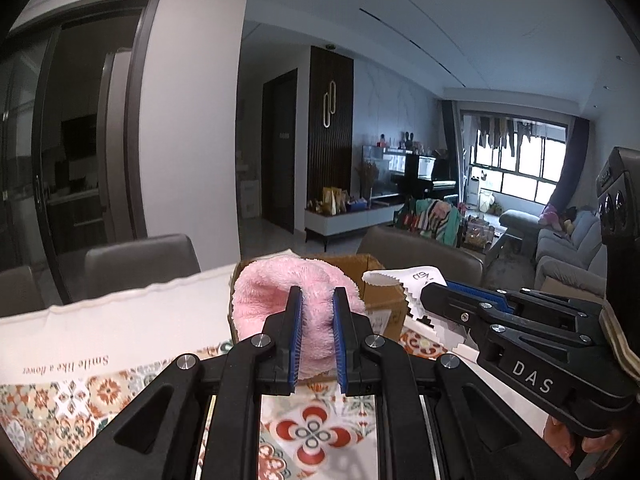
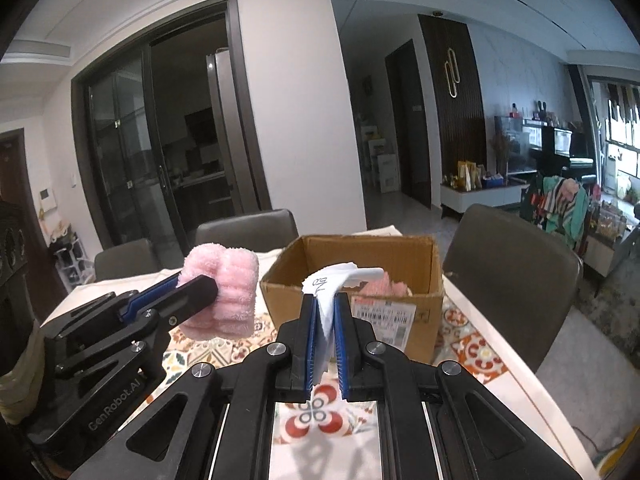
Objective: Organize soft objects
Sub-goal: 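Lift and carry the pink item and white cloth over the box with both tools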
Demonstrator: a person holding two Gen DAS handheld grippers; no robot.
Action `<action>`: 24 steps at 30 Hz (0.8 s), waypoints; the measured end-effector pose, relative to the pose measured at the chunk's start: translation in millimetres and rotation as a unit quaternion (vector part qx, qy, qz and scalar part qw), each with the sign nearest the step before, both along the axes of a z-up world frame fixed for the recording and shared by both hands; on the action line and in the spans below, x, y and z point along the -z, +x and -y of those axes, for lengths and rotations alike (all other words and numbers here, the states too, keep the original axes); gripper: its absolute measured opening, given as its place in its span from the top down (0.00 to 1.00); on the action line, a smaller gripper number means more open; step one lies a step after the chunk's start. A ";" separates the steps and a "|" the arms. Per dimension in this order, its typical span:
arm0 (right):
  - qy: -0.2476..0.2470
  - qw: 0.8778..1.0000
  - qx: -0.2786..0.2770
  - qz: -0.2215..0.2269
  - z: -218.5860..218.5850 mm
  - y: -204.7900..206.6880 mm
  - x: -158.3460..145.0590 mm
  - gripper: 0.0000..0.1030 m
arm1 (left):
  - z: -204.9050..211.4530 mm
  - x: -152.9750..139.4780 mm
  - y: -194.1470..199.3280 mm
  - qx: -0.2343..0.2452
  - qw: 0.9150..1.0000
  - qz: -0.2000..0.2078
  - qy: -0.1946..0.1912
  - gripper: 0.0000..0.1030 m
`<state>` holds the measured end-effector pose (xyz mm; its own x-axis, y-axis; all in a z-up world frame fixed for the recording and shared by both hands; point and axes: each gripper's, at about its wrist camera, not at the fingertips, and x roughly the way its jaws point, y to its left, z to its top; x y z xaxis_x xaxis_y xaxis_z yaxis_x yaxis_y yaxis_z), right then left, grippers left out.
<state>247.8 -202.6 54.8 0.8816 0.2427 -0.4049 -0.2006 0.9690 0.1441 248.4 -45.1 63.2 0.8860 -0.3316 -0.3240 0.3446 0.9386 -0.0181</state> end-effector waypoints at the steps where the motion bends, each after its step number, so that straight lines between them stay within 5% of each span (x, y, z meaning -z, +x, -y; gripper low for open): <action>1: -0.001 1.000 0.001 0.002 0.0 0.7 -1.0 0.90 | 0.6 -1.7 1.5 0.000 1.000 0.004 0.001 0.85; 24: -0.006 1.000 0.004 0.027 5.5 69.6 -13.2 0.90 | 15.0 -1.6 76.0 0.004 1.000 0.015 0.005 0.85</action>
